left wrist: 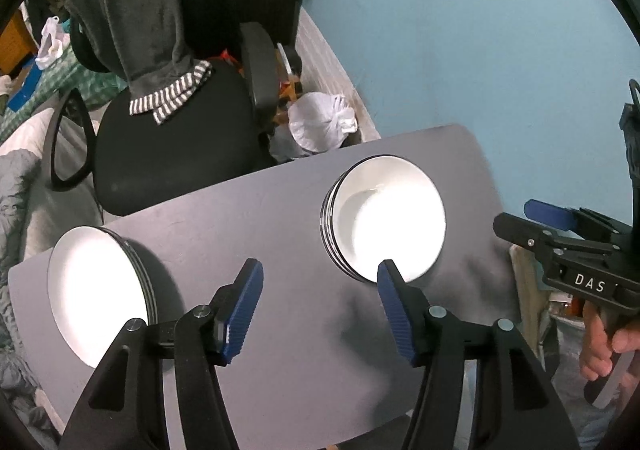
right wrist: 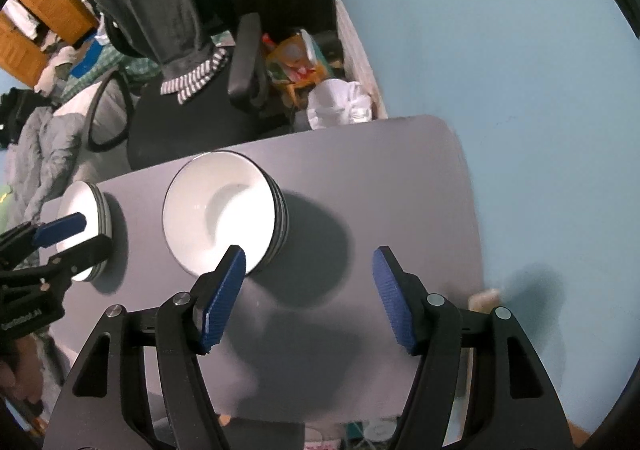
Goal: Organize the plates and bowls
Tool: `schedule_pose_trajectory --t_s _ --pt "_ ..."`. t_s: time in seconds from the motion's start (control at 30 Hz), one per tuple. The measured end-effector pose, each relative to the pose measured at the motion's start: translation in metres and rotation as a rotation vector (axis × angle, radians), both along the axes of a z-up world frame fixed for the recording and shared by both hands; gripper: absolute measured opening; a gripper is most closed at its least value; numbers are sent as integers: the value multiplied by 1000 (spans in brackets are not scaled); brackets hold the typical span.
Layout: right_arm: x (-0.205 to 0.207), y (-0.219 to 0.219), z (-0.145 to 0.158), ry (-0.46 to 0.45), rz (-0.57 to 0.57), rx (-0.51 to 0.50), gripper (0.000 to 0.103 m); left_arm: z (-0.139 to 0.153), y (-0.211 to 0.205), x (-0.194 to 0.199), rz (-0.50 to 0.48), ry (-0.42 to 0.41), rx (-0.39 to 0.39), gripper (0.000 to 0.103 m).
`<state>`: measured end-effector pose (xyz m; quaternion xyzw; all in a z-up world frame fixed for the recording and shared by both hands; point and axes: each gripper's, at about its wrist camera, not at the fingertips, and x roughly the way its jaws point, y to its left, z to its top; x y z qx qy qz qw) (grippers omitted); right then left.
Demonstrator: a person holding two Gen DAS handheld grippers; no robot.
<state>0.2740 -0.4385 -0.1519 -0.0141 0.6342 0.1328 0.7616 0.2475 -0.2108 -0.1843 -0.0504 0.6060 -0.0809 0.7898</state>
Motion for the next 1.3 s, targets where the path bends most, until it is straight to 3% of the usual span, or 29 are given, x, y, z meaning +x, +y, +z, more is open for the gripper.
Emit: schedule_pose_trajectory --t_s 0.6,0.9,1.13,1.3 --pt "40 19 -83 160 76 104 65 -77 -9 34 8 88 -13 61" --pt "45 19 -97 205 82 133 65 -95 -7 39 37 142 -69 61" --pt "47 18 -103 239 68 157 50 -103 -9 46 36 163 -91 61" --pt "46 20 -104 255 70 170 45 -110 -6 50 54 194 -136 55"
